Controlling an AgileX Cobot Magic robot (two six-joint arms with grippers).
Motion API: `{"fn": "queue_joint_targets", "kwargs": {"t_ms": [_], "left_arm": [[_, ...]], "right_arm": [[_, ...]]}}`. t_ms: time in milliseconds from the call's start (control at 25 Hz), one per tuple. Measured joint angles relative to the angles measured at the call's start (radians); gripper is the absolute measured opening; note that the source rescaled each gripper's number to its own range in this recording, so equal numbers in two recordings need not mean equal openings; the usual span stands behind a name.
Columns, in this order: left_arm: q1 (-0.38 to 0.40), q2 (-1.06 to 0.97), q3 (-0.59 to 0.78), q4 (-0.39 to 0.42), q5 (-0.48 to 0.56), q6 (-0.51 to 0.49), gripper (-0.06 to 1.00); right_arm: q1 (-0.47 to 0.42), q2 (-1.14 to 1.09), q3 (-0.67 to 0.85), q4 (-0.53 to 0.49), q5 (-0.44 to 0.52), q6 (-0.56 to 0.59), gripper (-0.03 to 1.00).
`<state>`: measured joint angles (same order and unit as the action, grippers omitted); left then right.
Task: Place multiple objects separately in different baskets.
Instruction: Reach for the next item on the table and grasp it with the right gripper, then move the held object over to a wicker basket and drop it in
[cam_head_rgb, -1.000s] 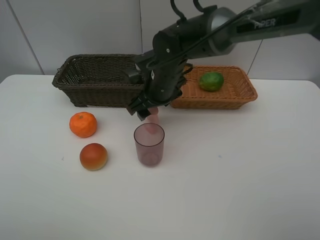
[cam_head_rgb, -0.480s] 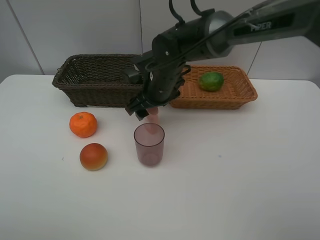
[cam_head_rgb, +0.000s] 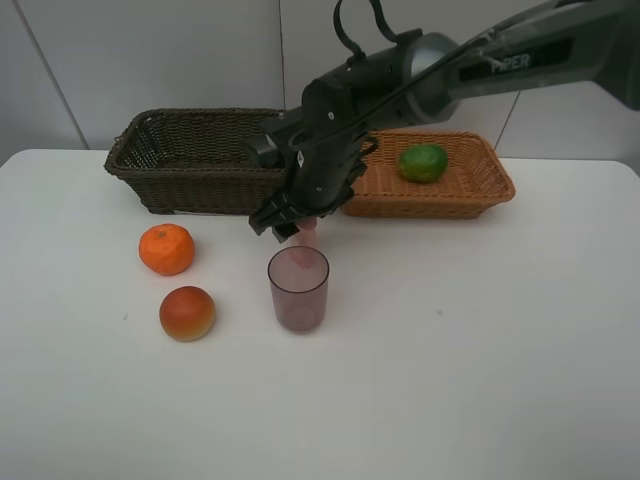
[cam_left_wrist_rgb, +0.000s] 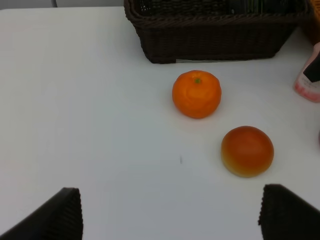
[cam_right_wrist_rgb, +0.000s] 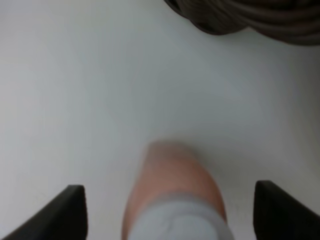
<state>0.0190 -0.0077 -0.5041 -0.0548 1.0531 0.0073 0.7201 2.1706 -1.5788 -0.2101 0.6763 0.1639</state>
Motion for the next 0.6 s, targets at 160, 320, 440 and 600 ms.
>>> {"fn": "queue_joint_targets", "kwargs": {"t_ms": [160, 320, 440, 600], "left_arm": [[0.000, 0.000, 0.000, 0.000, 0.000, 0.000, 0.92], [0.000, 0.000, 0.000, 0.000, 0.000, 0.000, 0.92], [0.000, 0.000, 0.000, 0.000, 0.000, 0.000, 0.92], [0.000, 0.000, 0.000, 0.000, 0.000, 0.000, 0.92]], "right_arm": [[0.000, 0.000, 0.000, 0.000, -0.003, 0.000, 0.26], [0.000, 0.000, 0.000, 0.001, -0.003, 0.001, 0.00], [0.000, 0.000, 0.000, 0.001, -0.002, 0.001, 0.00], [0.000, 0.000, 0.000, 0.001, -0.002, 0.001, 0.00]]}}
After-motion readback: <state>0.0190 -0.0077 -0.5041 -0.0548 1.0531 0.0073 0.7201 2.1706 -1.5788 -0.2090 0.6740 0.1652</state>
